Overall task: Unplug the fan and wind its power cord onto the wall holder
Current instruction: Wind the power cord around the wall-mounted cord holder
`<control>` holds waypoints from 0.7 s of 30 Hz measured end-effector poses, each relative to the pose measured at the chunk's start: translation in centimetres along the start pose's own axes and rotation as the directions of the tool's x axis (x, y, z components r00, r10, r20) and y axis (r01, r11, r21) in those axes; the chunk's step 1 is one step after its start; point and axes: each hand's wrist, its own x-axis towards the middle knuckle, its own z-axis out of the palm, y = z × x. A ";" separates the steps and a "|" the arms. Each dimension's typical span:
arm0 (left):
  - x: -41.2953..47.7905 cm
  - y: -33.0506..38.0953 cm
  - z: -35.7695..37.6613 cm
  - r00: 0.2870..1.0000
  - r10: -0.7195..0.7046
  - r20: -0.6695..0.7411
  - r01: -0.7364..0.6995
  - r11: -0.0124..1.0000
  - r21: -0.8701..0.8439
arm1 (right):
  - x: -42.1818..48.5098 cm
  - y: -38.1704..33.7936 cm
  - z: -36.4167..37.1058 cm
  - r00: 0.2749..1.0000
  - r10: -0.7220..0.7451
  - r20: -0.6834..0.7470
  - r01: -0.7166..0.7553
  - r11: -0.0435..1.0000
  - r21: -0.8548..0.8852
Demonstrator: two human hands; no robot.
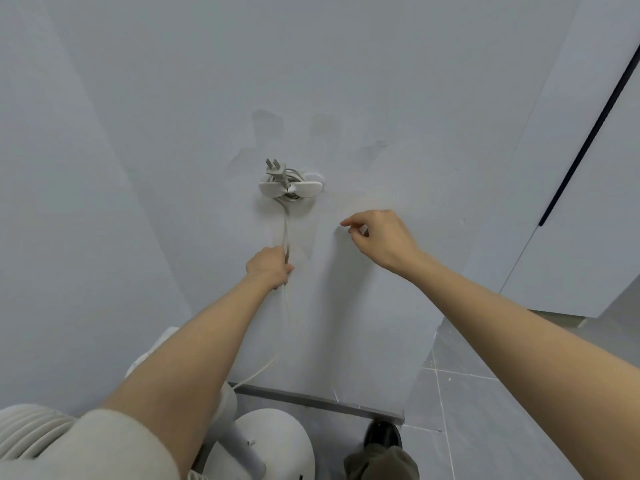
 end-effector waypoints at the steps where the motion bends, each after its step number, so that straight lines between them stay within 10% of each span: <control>1: 0.0 0.0 0.0 1.000 0.007 0.013 -0.007 1.000 0.012 | 0.0 0.0 0.1 1.000 0.009 0.001 -0.009 1.000 0.007; 8: -0.5 0.4 -0.9 0.987 0.059 0.152 -0.078 0.990 0.119 | -0.2 0.1 0.0 0.999 0.053 0.003 -0.053 0.998 0.022; 21: -6.7 3.7 -9.4 0.999 -0.004 0.032 0.014 0.952 -0.305 | -3.6 -2.7 -6.1 0.988 0.124 -0.089 -0.116 0.989 0.089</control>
